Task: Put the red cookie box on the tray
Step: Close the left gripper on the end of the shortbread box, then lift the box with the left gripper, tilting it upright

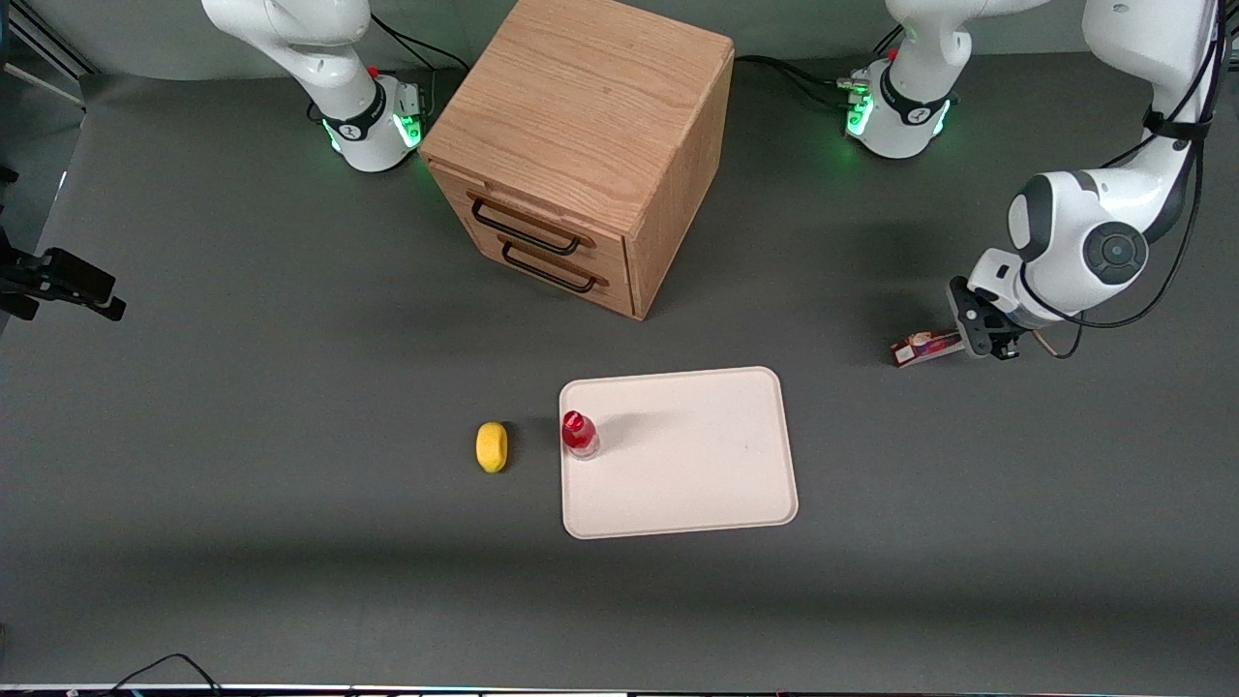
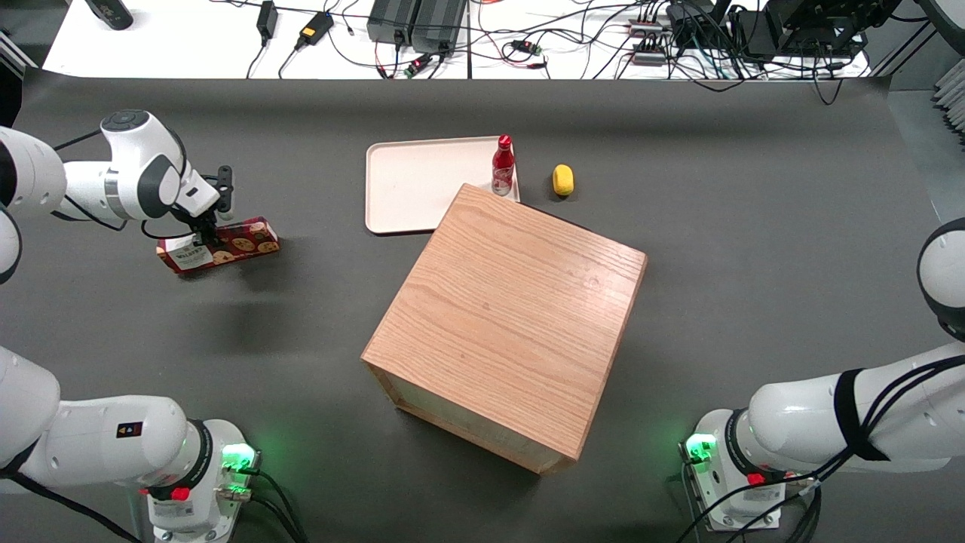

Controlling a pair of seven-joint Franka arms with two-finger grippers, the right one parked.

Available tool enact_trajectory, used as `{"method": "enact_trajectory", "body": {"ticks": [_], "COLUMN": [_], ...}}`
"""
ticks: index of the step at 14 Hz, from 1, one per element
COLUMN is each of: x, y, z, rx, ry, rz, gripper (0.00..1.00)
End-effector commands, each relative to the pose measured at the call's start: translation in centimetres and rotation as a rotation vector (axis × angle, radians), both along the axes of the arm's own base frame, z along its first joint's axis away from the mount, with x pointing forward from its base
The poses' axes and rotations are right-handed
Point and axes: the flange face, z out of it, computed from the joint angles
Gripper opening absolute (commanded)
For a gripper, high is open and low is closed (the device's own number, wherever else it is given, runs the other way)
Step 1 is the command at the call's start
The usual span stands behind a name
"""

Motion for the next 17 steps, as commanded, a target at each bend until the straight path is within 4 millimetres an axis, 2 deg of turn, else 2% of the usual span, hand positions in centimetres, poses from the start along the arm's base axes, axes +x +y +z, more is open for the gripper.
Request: {"method": "enact_trajectory", "body": {"ticks": [1,4,7,10,12,13,15,17], "x": [1.7,3.7,6.6,8.4,9.4,10.1,12.5,15.2], "y": [-0.1,-0.5,-3.0,-9.0,-14.2,-16.7,-20.6,-23.1], "z": [4.1,10.1,16.6,23.0,25.8,26.7,27.0,26.1], "rx": [-0.027,-0.02,0.013,0.059,0.065,0.056,0.016,-0.013], "ry": [0.038,0.048,0.065,0.051,0.012,0.003,0.02,0.034], "rz": [0.055,0.218,0.411,0.695,0.908,1.013,1.169,1.254], "gripper": [0.0,0.0,0.0,0.0,0.0,0.0,0.0,0.0]}}
